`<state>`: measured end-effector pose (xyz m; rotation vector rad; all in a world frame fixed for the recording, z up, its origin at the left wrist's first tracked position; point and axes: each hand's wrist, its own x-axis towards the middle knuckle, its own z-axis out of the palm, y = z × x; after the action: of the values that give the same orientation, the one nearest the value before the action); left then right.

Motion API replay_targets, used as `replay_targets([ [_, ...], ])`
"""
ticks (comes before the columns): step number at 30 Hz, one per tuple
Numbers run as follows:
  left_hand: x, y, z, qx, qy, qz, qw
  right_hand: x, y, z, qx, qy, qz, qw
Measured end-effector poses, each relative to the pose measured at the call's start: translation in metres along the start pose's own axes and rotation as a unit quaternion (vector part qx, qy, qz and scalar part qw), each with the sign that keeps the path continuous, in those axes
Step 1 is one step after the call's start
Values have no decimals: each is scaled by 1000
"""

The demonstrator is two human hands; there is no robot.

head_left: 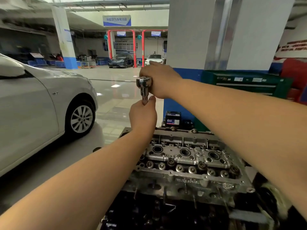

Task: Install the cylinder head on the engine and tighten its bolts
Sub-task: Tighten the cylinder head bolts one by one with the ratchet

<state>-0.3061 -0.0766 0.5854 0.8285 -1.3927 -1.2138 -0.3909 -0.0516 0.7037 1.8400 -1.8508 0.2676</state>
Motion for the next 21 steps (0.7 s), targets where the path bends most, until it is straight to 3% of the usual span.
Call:
replay_targets([
  [5,-6,-3,8,30,32,43,998,-10,9,-11,-92,8,6,996],
  [10,10,-6,5,62,35,68,995,-28,-1,-24,-173,-12,112,978],
  [13,13,-7,4,63,13,92,994,-53,-14,-34,-246,-16,124,961],
  [21,4,-3,-2,117,20,94,988,-62,-15,-33,-160,16,107,981],
])
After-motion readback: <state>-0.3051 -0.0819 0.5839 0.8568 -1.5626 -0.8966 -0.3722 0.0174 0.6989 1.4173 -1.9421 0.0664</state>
